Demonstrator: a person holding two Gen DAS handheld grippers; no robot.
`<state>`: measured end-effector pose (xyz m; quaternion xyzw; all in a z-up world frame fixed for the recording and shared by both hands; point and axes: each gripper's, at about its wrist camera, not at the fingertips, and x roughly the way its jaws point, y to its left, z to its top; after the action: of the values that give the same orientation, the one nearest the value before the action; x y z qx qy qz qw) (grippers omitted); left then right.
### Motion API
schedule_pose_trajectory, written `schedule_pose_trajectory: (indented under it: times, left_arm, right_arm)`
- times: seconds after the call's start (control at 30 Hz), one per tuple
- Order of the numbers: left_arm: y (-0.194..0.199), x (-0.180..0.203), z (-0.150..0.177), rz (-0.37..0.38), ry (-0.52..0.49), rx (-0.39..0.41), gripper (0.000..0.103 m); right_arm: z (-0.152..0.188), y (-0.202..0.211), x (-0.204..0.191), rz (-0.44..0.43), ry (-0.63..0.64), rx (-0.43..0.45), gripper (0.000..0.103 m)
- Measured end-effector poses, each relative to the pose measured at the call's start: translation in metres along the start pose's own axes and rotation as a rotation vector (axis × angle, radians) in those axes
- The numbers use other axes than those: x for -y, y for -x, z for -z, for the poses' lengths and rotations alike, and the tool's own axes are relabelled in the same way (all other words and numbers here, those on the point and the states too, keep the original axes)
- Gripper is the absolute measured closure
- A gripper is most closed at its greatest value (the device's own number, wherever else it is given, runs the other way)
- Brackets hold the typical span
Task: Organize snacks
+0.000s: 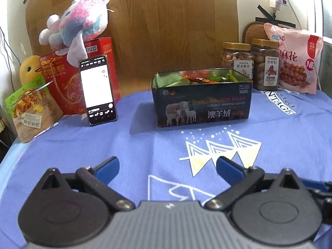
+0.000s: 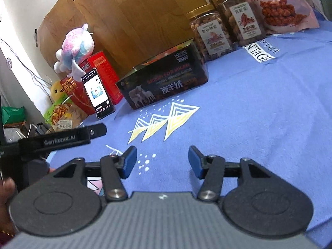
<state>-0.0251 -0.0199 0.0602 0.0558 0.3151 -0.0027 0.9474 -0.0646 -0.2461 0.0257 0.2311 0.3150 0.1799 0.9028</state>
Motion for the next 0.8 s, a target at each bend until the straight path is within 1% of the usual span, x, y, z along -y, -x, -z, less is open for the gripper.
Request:
schedule_pose_trajectory:
  times: [0.13, 0.27, 0.43, 0.67, 0.8]
  left_arm:
    - [-0.003, 0.001, 0.003, -0.01, -0.007, -0.034, 0.0]
    - [-0.005, 0.003, 0.009, -0.052, -0.025, -0.068, 0.0]
    - [-0.003, 0.0, 0.014, -0.066, -0.021, -0.06, 0.0]
    - [-0.003, -0.001, 0.014, -0.113, -0.029, -0.028, 0.0]
    - [-0.002, 0.0, 0.015, -0.093, -0.022, -0.019, 0.0]
  right_arm:
    - [0.001, 0.005, -0.002, 0.017, 0.002, 0.023, 0.041]
    - [0.004, 0.006, -0.004, 0.026, -0.003, 0.035, 0.039]
    - [0.007, 0.003, -0.005, 0.023, -0.006, 0.027, 0.039]
    - [0.01, 0.003, -0.005, 0.024, -0.016, 0.026, 0.038]
    - [0.011, 0.003, -0.003, 0.033, -0.03, 0.031, 0.038]
